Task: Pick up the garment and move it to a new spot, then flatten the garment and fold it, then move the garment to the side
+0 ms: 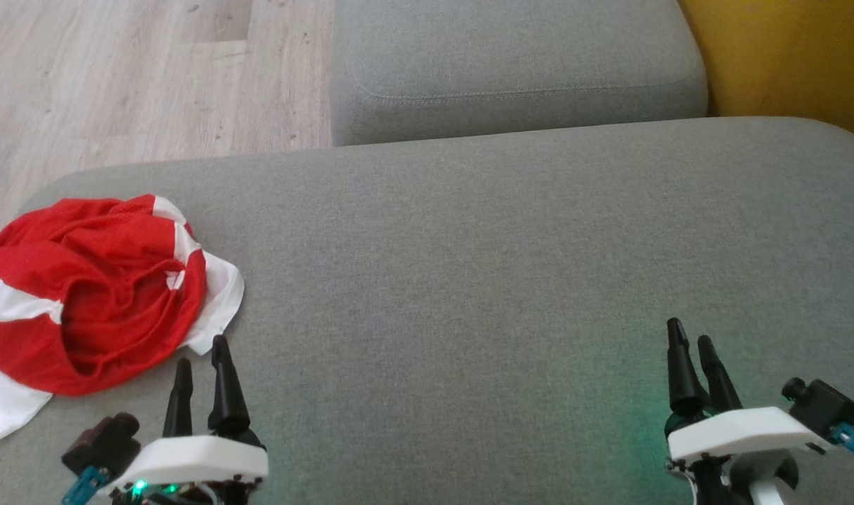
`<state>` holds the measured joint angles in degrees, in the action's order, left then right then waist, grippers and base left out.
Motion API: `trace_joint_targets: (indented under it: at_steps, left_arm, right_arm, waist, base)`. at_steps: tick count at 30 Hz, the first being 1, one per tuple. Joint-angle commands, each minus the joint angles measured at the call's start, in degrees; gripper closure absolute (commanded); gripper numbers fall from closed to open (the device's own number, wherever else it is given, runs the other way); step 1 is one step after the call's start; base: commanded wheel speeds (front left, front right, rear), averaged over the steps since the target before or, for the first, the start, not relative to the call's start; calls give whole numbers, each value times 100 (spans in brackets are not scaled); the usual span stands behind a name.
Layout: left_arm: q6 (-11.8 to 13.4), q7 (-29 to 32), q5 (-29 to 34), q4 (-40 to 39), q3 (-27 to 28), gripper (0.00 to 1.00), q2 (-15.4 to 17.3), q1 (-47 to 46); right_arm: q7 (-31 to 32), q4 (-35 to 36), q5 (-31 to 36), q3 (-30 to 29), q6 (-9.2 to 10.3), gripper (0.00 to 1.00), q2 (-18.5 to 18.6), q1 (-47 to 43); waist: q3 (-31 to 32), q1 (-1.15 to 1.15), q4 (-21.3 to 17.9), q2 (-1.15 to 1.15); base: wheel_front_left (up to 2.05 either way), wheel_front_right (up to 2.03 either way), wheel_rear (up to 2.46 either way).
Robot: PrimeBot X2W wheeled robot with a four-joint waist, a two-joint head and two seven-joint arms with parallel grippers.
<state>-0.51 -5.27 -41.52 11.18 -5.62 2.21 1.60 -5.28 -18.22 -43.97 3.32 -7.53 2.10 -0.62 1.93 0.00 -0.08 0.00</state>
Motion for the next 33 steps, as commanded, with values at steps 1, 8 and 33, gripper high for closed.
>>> trace_joint_targets:
  at_steps: [1, 8, 33]
  left_arm:
    - [20, -105, 206, -233, 51, 0, 58, -131]
    - [41, -222, 674, -203, -22, 0, 54, -98]
    - [338, -626, 2410, -41, -306, 0, 58, -84]
  right_arm:
    - [-99, 213, 205, 122, 3, 0, 50, 269]
    - [-217, 145, 706, 197, 3, 0, 53, 257]
    - [-623, -10, 2515, 618, 4, 0, 66, 257]
  waist:
    - [9, 0, 1, 0]
    - [46, 0, -3, 0]
    - [132, 0, 20, 0]
  base:
    - [0, 0, 0]
    - [0, 0, 0]
    - [0, 0, 0]
